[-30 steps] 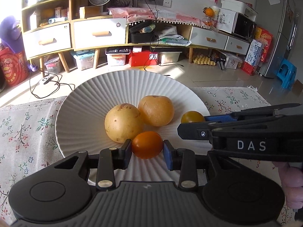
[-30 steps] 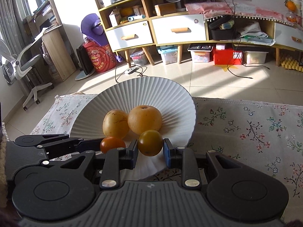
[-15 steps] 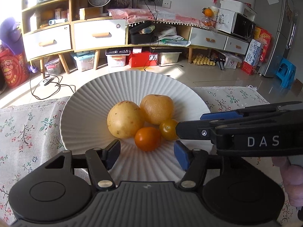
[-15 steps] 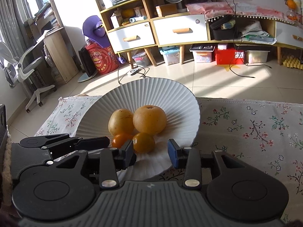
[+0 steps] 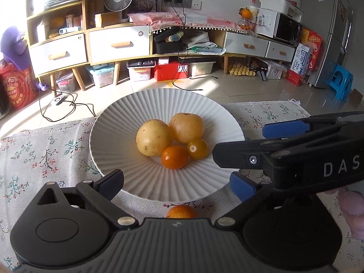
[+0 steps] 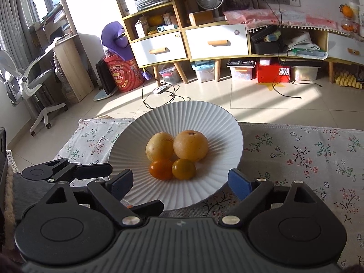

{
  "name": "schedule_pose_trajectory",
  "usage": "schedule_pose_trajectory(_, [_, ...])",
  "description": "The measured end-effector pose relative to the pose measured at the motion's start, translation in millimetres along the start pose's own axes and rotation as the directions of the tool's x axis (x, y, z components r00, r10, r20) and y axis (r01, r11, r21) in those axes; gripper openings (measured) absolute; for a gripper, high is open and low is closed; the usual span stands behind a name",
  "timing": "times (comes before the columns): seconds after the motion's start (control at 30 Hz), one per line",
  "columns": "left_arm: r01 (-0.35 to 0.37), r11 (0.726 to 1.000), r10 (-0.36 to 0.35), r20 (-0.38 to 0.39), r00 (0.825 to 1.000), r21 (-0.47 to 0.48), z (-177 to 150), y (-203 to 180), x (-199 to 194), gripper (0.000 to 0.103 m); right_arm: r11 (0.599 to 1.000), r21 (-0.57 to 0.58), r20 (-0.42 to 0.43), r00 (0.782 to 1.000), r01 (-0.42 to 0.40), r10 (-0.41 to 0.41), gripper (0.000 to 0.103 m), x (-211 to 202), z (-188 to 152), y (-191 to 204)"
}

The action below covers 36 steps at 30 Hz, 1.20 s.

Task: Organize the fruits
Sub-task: 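Lower both tomatoes into the plate and open both tools, then withdraw both tools from the plate back over the tablecloth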

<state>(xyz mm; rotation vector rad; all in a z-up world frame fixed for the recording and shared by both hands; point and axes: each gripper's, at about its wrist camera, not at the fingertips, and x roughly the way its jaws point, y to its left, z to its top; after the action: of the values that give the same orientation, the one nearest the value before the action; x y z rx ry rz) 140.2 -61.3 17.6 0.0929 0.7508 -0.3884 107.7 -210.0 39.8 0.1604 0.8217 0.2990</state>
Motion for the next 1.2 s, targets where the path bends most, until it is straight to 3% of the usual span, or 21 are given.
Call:
schedule_pose_trajectory(0.3, [-0.023, 1.0, 0.023, -0.004, 1.0, -0.02, -8, 9, -27, 0.098, 1.0, 0.007, 0.009, 1.0, 0.003, -0.003, 0.1, -17, -3, 13])
schedule_pose_trajectory(0.7, [-0.064, 0.998, 0.063, -0.029, 0.998, -0.024, -27, 23, -61, 0.098, 0.999, -0.011, 0.002, 0.999, 0.053, -0.053, 0.101, -39, -15, 29])
schedule_pose_trajectory(1.2, [-0.095, 0.995, 0.098, -0.075, 0.992, 0.043, -55, 26, -87, 0.098, 0.998, -0.061, -0.033, 0.999, 0.035, -0.037, 0.102, -54, -40, 53])
